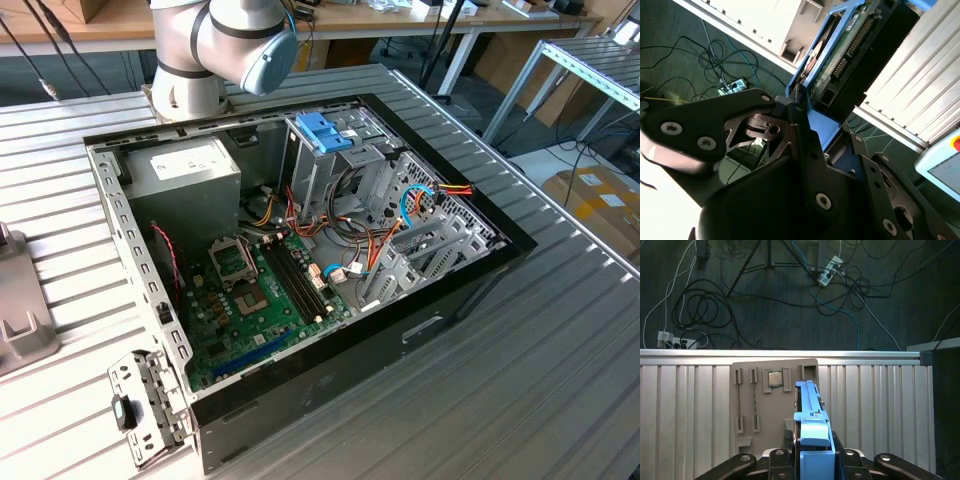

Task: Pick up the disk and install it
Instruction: 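Pick up the disk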

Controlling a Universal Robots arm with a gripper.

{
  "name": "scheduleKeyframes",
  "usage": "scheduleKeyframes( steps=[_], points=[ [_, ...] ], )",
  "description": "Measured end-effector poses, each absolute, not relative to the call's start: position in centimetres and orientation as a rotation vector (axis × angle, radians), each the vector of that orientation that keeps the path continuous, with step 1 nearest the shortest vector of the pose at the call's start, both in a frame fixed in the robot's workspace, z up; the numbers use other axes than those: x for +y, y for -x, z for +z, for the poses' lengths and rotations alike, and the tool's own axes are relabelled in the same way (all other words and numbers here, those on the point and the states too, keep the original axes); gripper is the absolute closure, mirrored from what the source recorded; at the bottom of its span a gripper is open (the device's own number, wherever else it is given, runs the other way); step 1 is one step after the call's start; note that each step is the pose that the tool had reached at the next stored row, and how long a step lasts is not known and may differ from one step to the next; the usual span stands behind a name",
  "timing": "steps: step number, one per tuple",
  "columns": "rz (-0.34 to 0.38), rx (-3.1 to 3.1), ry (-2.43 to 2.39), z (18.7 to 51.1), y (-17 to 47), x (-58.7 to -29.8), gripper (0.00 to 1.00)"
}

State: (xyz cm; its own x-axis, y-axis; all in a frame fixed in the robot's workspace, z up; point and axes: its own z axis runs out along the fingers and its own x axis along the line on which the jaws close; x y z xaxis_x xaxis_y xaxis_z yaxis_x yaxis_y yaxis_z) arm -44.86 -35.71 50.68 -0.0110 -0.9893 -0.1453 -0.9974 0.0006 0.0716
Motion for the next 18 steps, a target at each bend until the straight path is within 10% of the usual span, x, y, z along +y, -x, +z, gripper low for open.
scheduleKeyframes(
  steps=[18],
  points=[
    [0.238,2.184,2.171,52.7,44.9,-35.7,0.63]
  ],
)
